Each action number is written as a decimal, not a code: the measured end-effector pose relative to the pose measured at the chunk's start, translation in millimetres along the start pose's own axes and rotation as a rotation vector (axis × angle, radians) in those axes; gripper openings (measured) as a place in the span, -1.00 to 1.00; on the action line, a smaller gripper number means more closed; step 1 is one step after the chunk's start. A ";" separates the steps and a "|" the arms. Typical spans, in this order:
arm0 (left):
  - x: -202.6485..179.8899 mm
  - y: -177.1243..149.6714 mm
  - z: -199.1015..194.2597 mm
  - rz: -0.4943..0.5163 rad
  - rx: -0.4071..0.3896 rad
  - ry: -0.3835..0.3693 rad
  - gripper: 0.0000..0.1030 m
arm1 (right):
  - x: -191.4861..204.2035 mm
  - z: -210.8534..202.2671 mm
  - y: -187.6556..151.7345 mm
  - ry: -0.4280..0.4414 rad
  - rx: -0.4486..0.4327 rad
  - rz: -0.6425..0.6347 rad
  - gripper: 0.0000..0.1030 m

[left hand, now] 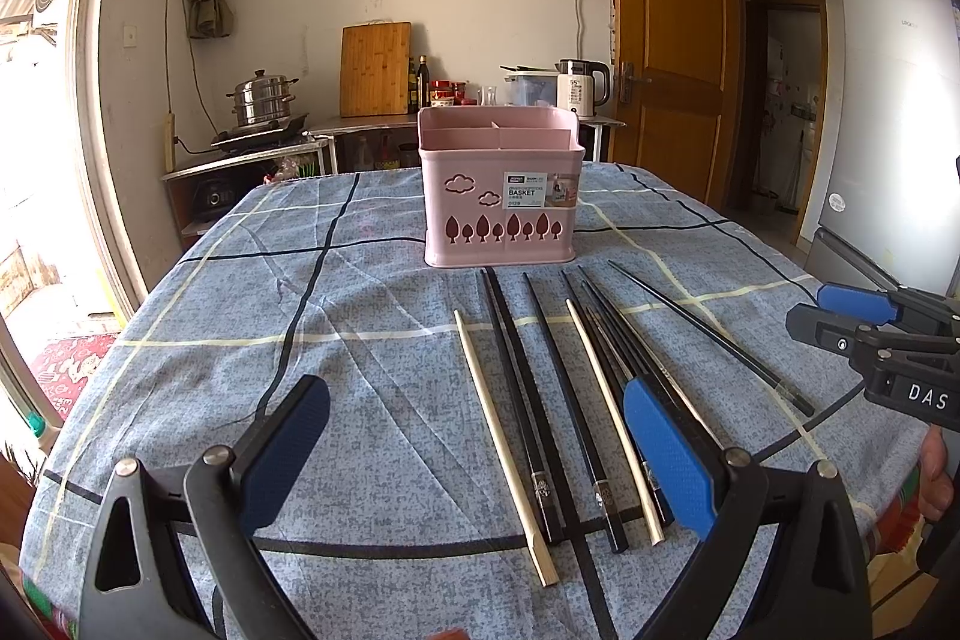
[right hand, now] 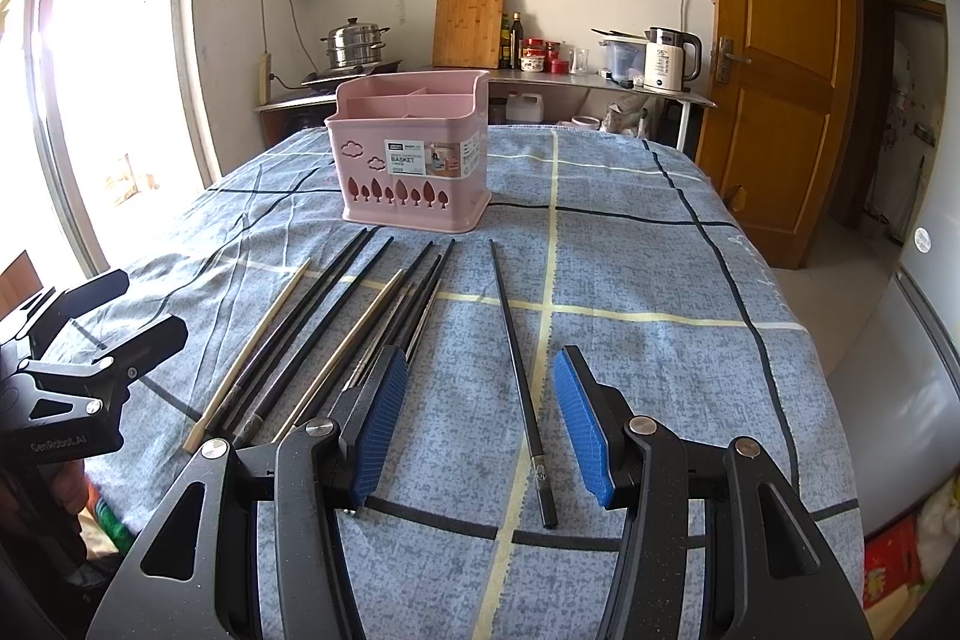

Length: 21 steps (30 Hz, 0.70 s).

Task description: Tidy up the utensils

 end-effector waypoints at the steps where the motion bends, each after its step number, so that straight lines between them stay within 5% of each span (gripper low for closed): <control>1: -0.2 -0.3 0.2 0.000 0.000 0.000 0.95 | -0.3 0.2 -0.2 0.000 0.000 0.000 0.01; 14: 2.3 -2.9 9.3 -0.001 0.021 -0.007 0.95 | -1.7 3.6 -1.0 0.004 0.004 0.000 0.01; 21: 21.7 -5.1 41.3 -0.038 0.115 -0.017 0.95 | 7.0 13.1 6.1 0.013 0.011 -0.016 0.01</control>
Point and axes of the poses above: each gripper's, at about its wrist camera, not at the fingertips, and z roughly the way its jaws point, x to its left, y to its top, the point moved 8 cm from there along z, roughly the way its jaws point, and after that the axes turned 8 degrees about -y, right-handed, at the moved point
